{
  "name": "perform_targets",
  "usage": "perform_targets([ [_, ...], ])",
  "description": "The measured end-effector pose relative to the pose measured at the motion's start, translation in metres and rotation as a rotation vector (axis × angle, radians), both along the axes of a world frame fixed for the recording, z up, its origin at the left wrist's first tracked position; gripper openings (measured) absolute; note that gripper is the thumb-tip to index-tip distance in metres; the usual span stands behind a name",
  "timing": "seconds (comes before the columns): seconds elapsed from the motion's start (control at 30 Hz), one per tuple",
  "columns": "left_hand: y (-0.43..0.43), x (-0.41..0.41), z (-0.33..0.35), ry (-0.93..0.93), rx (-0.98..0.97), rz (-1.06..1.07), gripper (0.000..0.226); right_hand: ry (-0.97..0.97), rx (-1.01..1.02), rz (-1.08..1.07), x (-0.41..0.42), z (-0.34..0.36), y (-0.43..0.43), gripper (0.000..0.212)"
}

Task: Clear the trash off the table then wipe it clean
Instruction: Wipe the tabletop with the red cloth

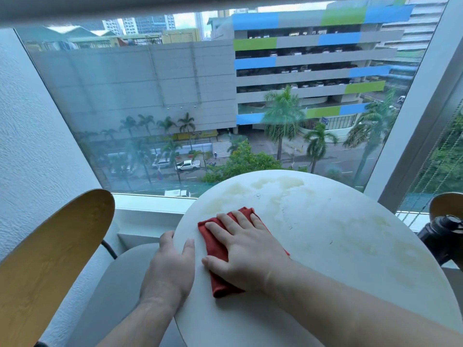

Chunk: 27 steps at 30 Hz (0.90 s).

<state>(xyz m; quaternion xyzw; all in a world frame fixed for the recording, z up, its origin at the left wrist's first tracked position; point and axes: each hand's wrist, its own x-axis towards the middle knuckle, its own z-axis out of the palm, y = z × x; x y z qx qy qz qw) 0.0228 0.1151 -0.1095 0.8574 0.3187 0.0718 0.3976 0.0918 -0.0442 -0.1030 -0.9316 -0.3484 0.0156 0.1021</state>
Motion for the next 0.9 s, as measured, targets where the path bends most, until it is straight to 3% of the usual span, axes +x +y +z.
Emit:
perform_targets([
  [0.23,0.002,0.002,-0.002,-0.002,-0.031,0.001,0.040,0.004,-0.042,-0.060,0.038,0.003,0.010,0.081],
  [0.57,0.006,0.005,-0.010,-0.037,-0.055,-0.012,0.044,0.022,-0.081,-0.177,0.023,0.001,0.000,0.082],
  [0.9,0.008,0.006,-0.012,-0.074,-0.082,-0.016,0.042,0.023,-0.063,-0.050,-0.027,0.001,-0.003,0.073],
])
